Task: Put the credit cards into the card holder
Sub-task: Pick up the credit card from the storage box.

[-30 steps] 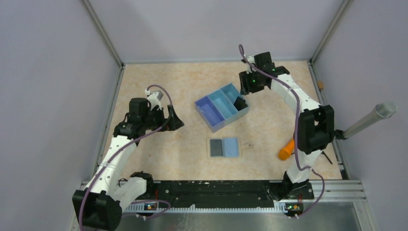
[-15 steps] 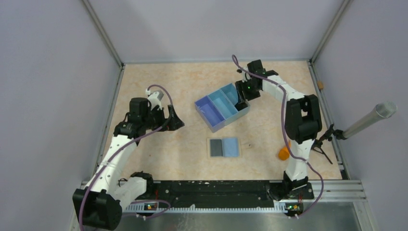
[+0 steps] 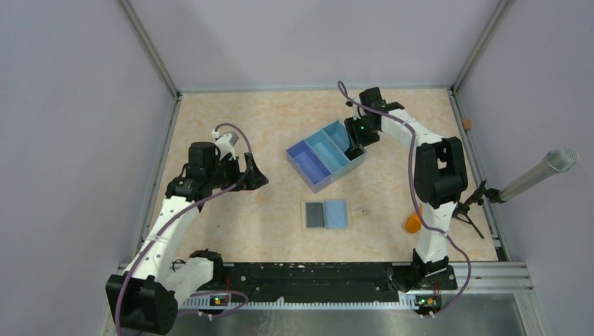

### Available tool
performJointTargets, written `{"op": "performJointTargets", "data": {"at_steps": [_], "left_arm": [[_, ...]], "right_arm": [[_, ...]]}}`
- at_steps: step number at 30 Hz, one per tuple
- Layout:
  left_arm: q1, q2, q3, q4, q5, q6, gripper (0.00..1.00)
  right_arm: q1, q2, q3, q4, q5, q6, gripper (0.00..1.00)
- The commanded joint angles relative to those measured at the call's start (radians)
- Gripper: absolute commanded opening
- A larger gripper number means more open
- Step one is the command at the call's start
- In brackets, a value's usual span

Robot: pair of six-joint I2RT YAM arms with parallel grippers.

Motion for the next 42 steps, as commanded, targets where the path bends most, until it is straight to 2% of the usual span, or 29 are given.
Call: {"op": "performJointTargets", "data": {"at_steps": [1, 16, 26, 30, 32, 34, 36, 42], "left_arm": [[0.003, -0.004, -0.001, 0.034, 0.019, 0.015, 0.99], [0.003, 0.003, -0.003, 0.036, 0.036, 0.012, 0.99], [0.003, 0.006, -0.002, 0.038, 0.047, 0.010, 0.99], [0.003, 0.006, -0.004, 0.037, 0.047, 0.010, 0.99], [0.003, 0.006, -0.005, 0.037, 0.047, 0.010, 0.99], [0.003, 0.007, -0.005, 0.038, 0.049, 0.010, 0.99], [0.003, 0.008, -0.004, 0.037, 0.050, 0.010, 0.99], [0.003, 0.012, -0.004, 0.038, 0.053, 0.010, 0.99]], "right_arm": [[-0.011, -0.043, 0.049, -0.033, 0.060, -0.010, 0.48], [-0.010, -0.074, 0.097, -0.061, 0.051, -0.014, 0.39], [-0.010, -0.082, 0.117, -0.070, 0.016, -0.020, 0.19], [-0.009, -0.074, 0.115, -0.073, 0.018, -0.020, 0.17], [-0.010, -0.075, 0.112, -0.076, 0.011, -0.025, 0.21], [-0.010, -0.081, 0.095, -0.070, 0.011, -0.032, 0.36], [-0.009, -0.080, 0.080, -0.067, 0.022, -0.039, 0.47], [-0.008, -0.042, 0.055, -0.067, 0.001, -0.048, 0.56]]}}
